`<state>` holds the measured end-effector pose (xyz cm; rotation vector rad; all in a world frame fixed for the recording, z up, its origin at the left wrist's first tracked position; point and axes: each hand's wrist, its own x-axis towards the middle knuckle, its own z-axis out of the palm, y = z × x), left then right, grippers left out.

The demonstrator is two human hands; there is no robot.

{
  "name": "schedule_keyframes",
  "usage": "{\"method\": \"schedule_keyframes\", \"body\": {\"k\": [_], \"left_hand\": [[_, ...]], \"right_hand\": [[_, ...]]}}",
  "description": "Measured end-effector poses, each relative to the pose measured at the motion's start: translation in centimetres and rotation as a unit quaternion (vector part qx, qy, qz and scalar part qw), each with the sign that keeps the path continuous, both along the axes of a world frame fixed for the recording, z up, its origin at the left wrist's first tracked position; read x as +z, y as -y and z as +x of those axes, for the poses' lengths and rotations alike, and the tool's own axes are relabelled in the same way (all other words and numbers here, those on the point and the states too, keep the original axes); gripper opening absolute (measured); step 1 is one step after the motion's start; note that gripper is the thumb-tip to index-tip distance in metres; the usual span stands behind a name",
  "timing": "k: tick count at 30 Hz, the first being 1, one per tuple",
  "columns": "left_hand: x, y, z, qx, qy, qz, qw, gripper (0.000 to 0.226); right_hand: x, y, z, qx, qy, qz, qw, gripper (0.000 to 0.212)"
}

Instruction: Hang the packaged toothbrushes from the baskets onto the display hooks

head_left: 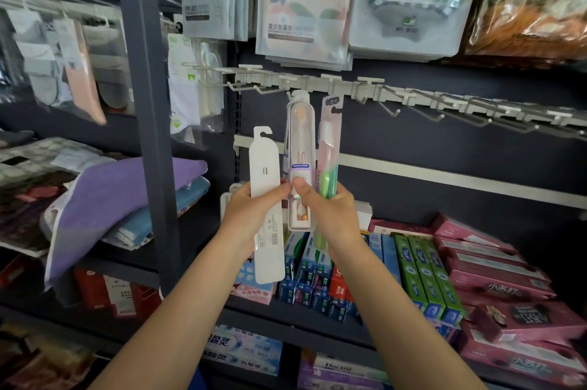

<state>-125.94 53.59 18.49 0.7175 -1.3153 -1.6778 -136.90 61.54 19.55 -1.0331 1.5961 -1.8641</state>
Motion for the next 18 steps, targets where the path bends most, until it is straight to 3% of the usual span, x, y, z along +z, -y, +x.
{"method": "schedule_keyframes", "body": {"k": [6, 13, 18], "left_hand": [[-0.1, 0.8, -0.5, 0.000, -0.014, 0.005, 1.000, 0.033], [-0.7, 1.5, -0.9, 0.010, -0.013, 0.000, 1.000, 0.029], [-1.2, 2.0, -0.9, 0.013, -0.035, -0.003, 0.999, 0.028]], "right_hand": [[0.0, 1.1, -0.2, 0.003, -0.040, 0.006, 0.999, 0.011], [-0.8, 1.0, -0.9, 0.042, 0.020, 0.022, 0.999, 0.009], [-2.5, 0.8, -1.2, 0.060, -0.020, 0.045, 0.997, 0.011]]}}
